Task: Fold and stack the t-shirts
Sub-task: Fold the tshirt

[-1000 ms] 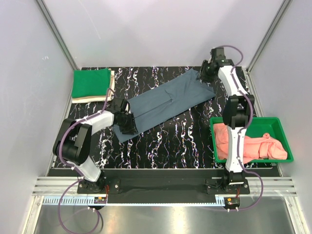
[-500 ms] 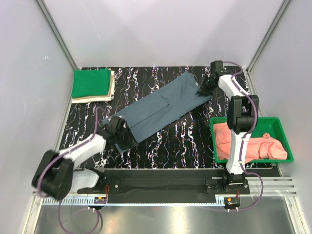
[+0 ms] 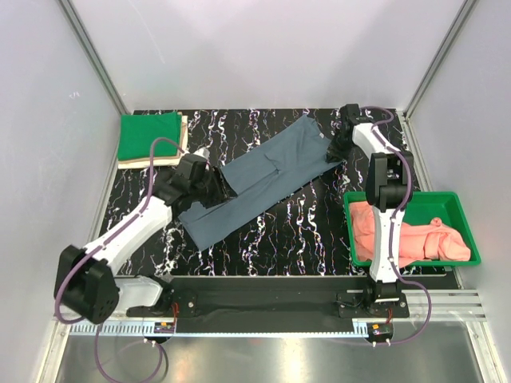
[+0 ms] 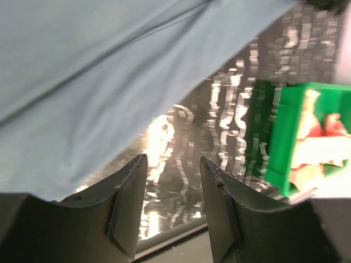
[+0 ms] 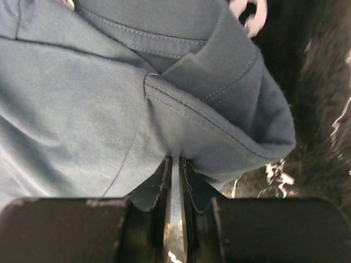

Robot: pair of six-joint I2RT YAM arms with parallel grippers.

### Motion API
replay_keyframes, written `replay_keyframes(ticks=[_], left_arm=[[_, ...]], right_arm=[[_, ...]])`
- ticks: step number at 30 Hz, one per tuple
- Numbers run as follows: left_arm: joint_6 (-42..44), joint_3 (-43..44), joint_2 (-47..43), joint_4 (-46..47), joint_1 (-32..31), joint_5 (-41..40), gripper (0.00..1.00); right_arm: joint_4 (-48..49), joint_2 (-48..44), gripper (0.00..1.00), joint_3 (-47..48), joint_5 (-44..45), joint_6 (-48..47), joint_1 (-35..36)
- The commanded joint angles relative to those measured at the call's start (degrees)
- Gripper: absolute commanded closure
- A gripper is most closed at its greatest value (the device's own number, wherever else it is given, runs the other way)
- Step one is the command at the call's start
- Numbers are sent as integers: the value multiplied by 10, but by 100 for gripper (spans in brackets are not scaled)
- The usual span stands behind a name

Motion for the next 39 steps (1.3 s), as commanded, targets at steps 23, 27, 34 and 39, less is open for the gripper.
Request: replay_keyframes(ticks=[23,27,34,39], left_arm=[[161,63,277,-39,113,33,52],[141,5,265,-34,121,-18,53],[62,-137,196,29,119,24,56],[-23,-231,77,42,57,20,59]], right_arm=[[-109,44,66,265,60,-81,-18],[-93,-22,66,185,33,-70,-15],[-3,-140,66,0,-5,-26,8],[72,-170,67,-104,-44,14,20]])
